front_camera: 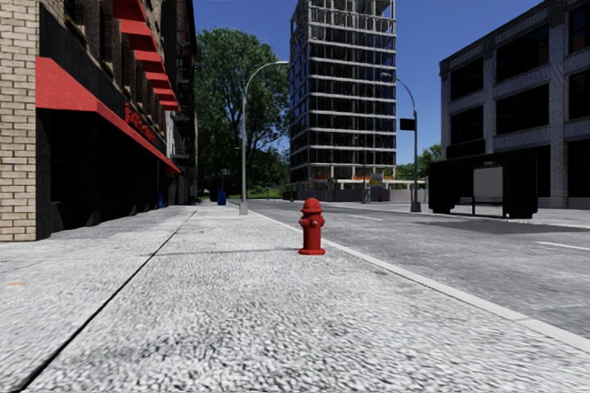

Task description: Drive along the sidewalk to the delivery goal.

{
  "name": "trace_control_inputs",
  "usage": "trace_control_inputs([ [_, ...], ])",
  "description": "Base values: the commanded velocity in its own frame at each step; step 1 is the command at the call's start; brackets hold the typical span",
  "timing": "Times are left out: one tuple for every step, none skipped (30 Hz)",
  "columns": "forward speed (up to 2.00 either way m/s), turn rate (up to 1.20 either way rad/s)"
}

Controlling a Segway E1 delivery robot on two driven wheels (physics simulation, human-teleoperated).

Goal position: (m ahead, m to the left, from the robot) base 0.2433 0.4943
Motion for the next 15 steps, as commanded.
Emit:
trace_control_inputs([
  [0.78,0.41],
  [0.7,0.41],
  [0.7,0.41],
  [0.66,0.41],
  [0.58,0.41],
  [0.51,0.4],
  [0.51,0.4],
  [0.4,0.27],
  [0.24,0.0],
  [0.0,0.0],
  [0.0,0.0],
  [0.0,0.0],
  [0.0,0.0],
  [0.0,0.0],
  [0.0,0.0],
])
